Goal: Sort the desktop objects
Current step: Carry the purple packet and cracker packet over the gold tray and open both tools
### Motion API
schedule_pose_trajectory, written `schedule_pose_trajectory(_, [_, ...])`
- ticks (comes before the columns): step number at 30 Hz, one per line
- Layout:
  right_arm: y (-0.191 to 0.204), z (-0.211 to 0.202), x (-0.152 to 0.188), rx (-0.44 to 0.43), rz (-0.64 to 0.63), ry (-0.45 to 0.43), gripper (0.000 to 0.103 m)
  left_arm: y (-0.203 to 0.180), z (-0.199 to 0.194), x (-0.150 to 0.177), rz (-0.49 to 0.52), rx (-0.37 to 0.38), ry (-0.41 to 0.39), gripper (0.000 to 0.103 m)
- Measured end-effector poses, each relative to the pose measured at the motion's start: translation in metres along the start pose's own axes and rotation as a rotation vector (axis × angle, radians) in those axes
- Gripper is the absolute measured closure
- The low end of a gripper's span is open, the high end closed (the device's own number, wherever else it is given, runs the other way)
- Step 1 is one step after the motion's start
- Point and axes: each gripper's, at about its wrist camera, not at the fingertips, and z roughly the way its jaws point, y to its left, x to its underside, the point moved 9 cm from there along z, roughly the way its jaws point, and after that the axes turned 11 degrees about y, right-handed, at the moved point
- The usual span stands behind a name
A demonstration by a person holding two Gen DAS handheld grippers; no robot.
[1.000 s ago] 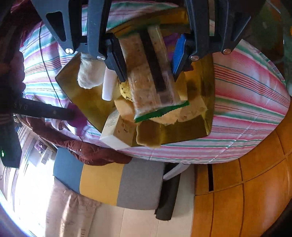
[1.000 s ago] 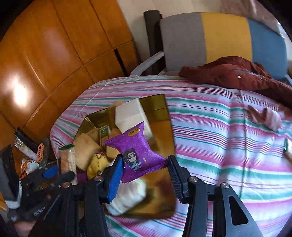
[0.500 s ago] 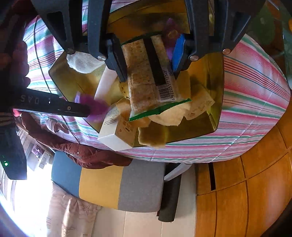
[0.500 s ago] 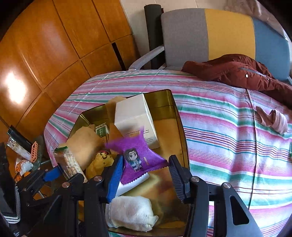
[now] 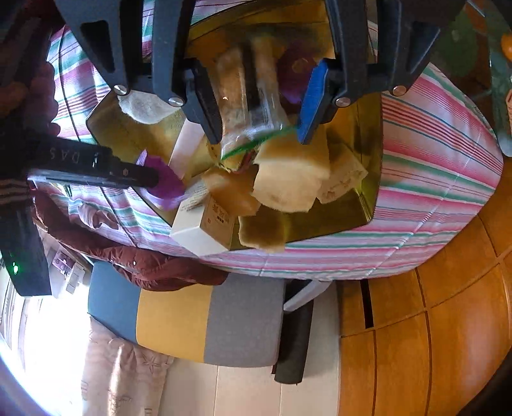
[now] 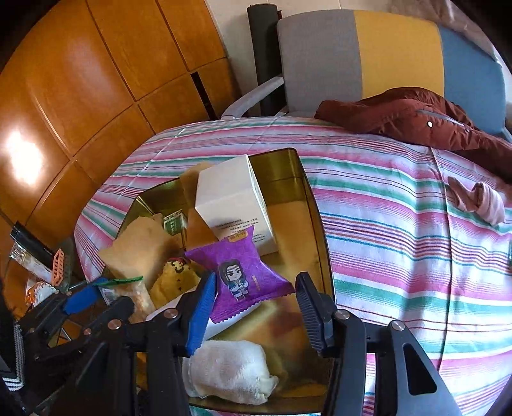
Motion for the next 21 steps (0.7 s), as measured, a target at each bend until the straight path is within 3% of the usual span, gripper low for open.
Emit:
schedule_pose_trajectory(4, [-0.003,0.0,0.004,0.005,0.011,0.004,0.044,-0.001,-0.005,-0.002,0.002,0.0,-0.014,0.053])
schedule_pose_trajectory(21, [-0.012,-0.022,0.015,-0.004,0.036,-0.034,0.04,-0.011,-0.032,-0.009,0.036,-0.008,-0.072,0.052])
